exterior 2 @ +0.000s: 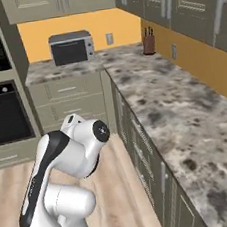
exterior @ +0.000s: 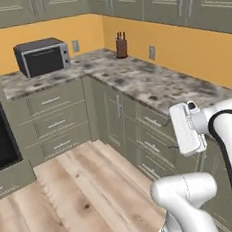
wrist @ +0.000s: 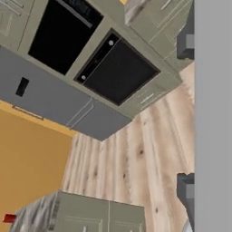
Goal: Four empty soda cans are scattered around the kitchen. Gather all the cans and cluster them next to the stove for recycling.
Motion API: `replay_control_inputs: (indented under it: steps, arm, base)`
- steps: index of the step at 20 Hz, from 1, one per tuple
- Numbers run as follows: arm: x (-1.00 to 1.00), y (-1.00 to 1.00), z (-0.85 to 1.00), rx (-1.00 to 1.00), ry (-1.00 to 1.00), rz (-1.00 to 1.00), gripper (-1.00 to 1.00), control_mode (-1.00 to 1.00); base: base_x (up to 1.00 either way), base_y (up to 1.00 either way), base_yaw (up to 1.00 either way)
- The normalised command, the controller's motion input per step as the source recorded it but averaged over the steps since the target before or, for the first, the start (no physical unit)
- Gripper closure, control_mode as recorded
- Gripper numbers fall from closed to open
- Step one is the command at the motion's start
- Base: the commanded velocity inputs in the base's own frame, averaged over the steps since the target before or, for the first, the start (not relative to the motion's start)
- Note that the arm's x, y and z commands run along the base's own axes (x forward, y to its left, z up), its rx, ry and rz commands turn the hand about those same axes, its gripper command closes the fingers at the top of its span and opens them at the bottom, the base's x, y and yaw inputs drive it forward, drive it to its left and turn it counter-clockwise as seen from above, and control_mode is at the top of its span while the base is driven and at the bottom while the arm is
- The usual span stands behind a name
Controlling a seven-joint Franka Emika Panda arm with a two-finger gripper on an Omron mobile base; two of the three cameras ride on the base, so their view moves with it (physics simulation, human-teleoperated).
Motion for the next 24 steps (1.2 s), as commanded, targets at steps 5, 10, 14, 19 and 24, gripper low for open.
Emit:
replay_control_inputs:
  steps: [5,10,14,19,24]
  arm:
    - [0.0,0.0,0.0,0.0,0.0,0.0,-1.0,1.0]
    - [0.0,0.0,0.0,0.0,0.0,0.0,-1.0,1.0]
    - [0.0,0.0,0.0,0.0,0.0,0.0,-1.0,1.0]
    - [0.0,0.0,0.0,0.0,0.0,0.0,-1.0,1.0]
    - [0.0,0.0,0.0,0.0,0.0,0.0,-1.0,1.0]
  base:
    - [0.0,0.1,0.5]
    - [0.0,0.19,0.49]
    - [0.0,0.22,0.48]
    - [0.0,0.24,0.32]
    - [0.36,0.14,0.01]
